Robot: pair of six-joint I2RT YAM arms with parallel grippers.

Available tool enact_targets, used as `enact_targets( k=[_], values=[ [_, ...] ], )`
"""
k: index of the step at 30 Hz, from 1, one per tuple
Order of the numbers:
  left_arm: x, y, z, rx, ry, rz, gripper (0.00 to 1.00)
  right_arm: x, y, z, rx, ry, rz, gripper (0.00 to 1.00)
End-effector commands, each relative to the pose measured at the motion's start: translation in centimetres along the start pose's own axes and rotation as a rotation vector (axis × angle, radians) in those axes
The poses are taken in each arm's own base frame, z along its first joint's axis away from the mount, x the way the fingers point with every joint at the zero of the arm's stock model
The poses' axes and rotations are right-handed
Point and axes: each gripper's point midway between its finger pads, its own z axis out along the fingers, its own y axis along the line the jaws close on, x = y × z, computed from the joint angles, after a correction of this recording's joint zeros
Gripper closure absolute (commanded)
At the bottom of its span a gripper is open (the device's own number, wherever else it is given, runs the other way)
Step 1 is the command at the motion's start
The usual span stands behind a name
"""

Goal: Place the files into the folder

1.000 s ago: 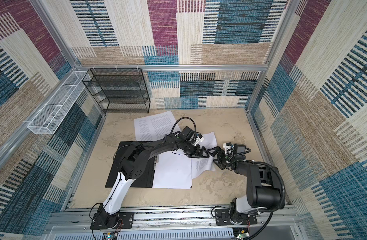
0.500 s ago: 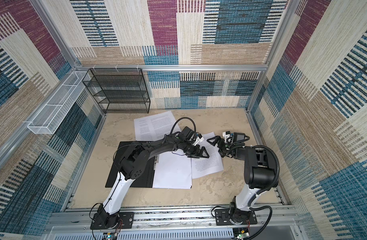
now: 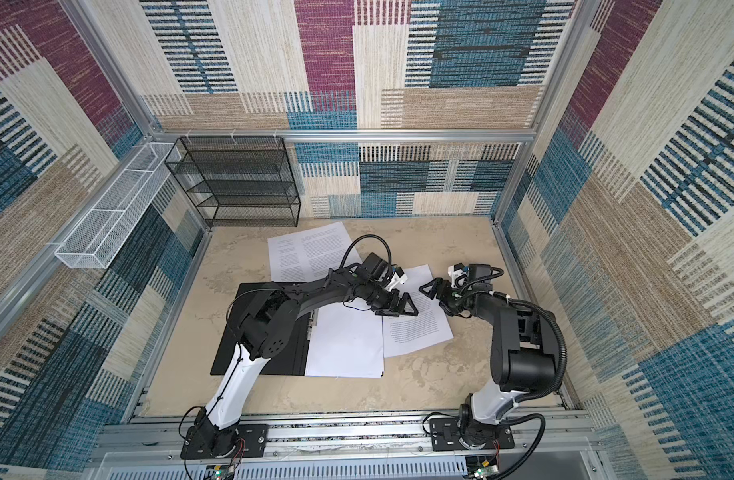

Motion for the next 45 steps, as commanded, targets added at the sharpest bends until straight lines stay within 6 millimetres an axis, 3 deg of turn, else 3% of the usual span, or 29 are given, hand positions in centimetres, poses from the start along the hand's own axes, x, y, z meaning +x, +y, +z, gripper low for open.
enact_targets(
  k=[1,6,14,17,19,21,25,29,32,33,36,40,43,45],
  values=[
    [4.9,8.8,0.4,-0.360,0.108,-0.175,0.06,-0.4,-0.7,0.0,0.046,-0.019,-0.017,0.31],
    [4.8,8.6,0.7,-0.340,0.108,-0.177,0.06,-0.6,-2.0,-0.1,0.107,-0.053,-0.009,0.54],
    [4.3,8.1,0.6,-0.321,0.103,-0.175,0.06,-0.2,-2.6,0.5,0.104,-0.035,-0.001,0.80],
    [3.8,6.7,0.4,-0.283,0.098,-0.147,0.06,-0.3,-2.6,0.7,0.094,-0.034,-0.002,0.92],
    [2.9,5.1,0.1,-0.257,0.081,-0.116,0.05,-0.3,-2.8,0.8,0.097,-0.043,0.006,1.00],
    [1.7,2.8,-0.4,-0.217,0.054,-0.078,0.05,-0.4,-3.0,0.8,0.101,-0.056,0.015,1.00],
    [0.1,-3.9,-2.2,-0.083,0.019,0.013,0.05,-1.6,-2.8,0.0,0.124,-0.131,0.010,1.00],
    [-0.8,-9.5,-6.9,-0.019,-0.068,0.101,0.04,-3.6,-1.7,-1.9,0.172,-0.225,-0.028,1.00],
    [-1.1,-11.1,-11.7,-0.032,-0.156,0.114,0.04,-4.6,-0.8,-2.9,0.185,-0.262,-0.054,1.00],
    [-1.0,-11.1,-13.1,-0.036,-0.170,0.103,0.04,-4.9,-0.4,-3.2,0.185,-0.272,-0.064,1.00],
    [0.0,-7.2,-18.0,-0.170,-0.247,0.018,0.04,-5.7,1.5,-4.7,0.187,-0.315,-0.103,1.00],
    [4.3,1.1,-24.0,-0.319,-0.329,-0.168,0.04,-5.6,6.6,-6.4,0.162,-0.347,-0.187,1.00],
    [8.2,7.2,-26.6,-0.403,-0.372,-0.328,0.04,-4.6,11.1,-6.4,0.100,-0.345,-0.237,1.00],
    [10.2,9.7,-27.3,-0.401,-0.390,-0.415,0.04,-3.4,14.6,-5.8,0.023,-0.325,-0.263,1.00]
  ],
)
